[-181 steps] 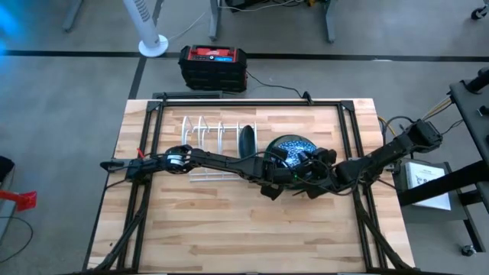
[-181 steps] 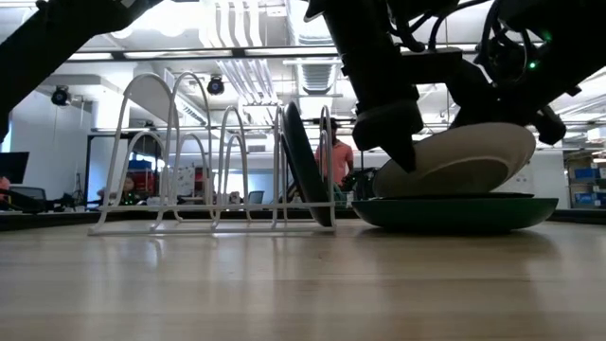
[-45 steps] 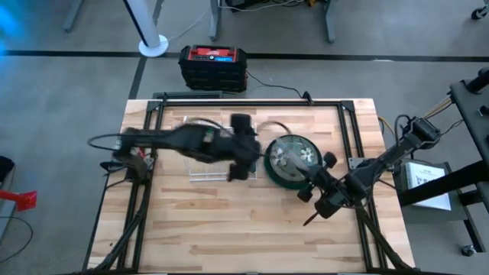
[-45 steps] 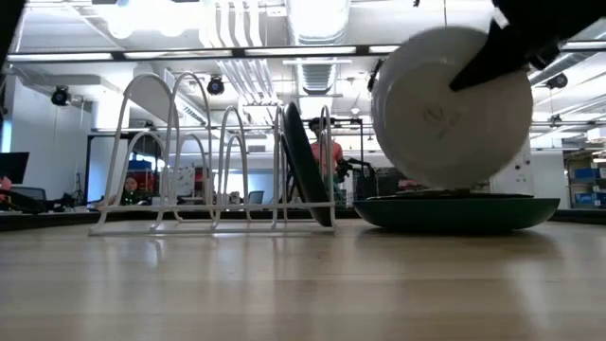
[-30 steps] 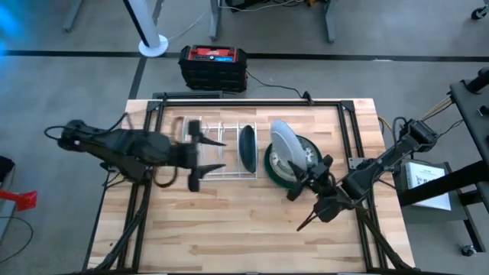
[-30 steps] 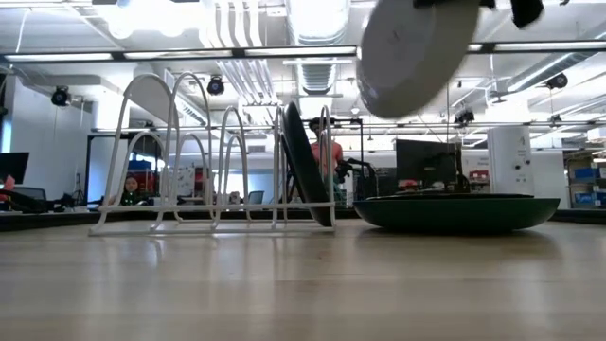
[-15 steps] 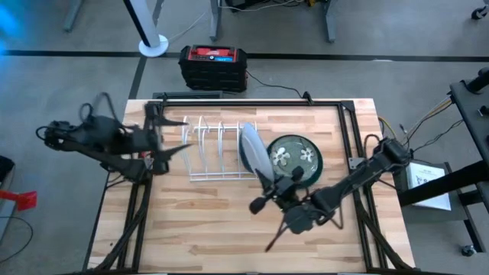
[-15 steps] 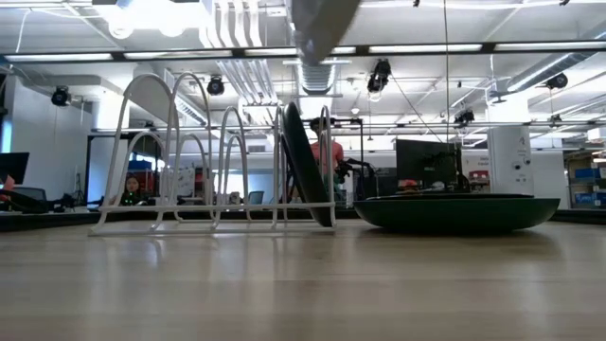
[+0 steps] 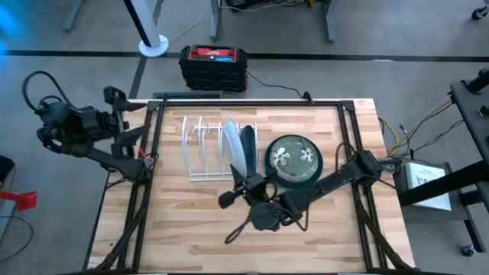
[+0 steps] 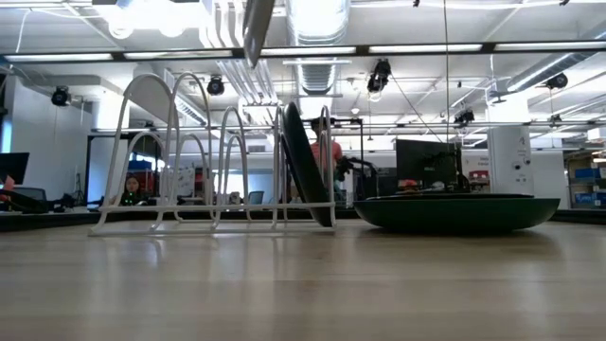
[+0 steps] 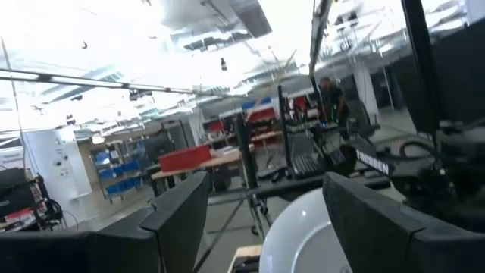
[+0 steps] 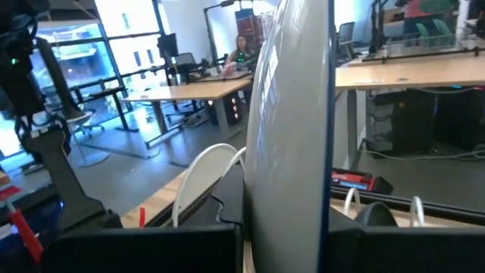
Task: Sort dishes
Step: Put the blue patterned plate into the dish rack
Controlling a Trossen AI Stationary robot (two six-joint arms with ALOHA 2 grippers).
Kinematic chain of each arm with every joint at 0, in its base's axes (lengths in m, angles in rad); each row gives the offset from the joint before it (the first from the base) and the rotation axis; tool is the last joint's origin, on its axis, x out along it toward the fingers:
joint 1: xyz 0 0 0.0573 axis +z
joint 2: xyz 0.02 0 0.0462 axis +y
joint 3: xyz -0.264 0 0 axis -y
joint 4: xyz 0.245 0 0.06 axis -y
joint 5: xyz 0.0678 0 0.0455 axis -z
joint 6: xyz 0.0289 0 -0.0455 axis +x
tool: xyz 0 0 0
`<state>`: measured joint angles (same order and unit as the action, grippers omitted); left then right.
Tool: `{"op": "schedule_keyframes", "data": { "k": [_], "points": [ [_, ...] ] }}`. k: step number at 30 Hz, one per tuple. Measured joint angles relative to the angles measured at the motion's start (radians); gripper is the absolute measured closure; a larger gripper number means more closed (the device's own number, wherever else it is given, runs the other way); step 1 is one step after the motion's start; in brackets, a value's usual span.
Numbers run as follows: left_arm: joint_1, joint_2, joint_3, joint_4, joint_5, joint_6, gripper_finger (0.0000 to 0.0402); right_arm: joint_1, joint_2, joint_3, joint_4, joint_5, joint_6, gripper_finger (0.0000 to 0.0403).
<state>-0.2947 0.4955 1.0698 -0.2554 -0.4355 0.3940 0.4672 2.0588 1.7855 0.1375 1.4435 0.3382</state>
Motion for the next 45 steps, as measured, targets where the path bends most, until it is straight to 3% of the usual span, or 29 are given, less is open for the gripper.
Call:
{"op": "schedule_keyframes", "data": {
  "k": [11, 25, 30, 40, 45],
  "points": [
    [0.0, -0.057, -0.001, -0.116, 0.004, -0.037, 0.0152, -0.057, 0.124, 0.168, -0.006, 0.041, -0.081, 0.0385],
    [0.0, -0.073, -0.001, -0.194, 0.003, -0.042, 0.0152, -0.111, 0.131, 0.123, -0.007, 0.026, -0.02, 0.0385],
    [0.0, -0.074, -0.001, -0.22, 0.001, -0.045, 0.0152, -0.122, 0.131, 0.116, -0.051, 0.007, 0.035, 0.0385],
    [0.0, -0.074, -0.001, -0.227, 0.0, -0.048, 0.0152, -0.13, 0.133, 0.115, -0.335, -0.022, 0.341, 0.0385],
    [0.0, -0.074, -0.001, -0.227, 0.001, -0.053, 0.0152, -0.137, 0.156, 0.115, -0.365, -0.045, 0.394, 0.0385]
  ]
}}
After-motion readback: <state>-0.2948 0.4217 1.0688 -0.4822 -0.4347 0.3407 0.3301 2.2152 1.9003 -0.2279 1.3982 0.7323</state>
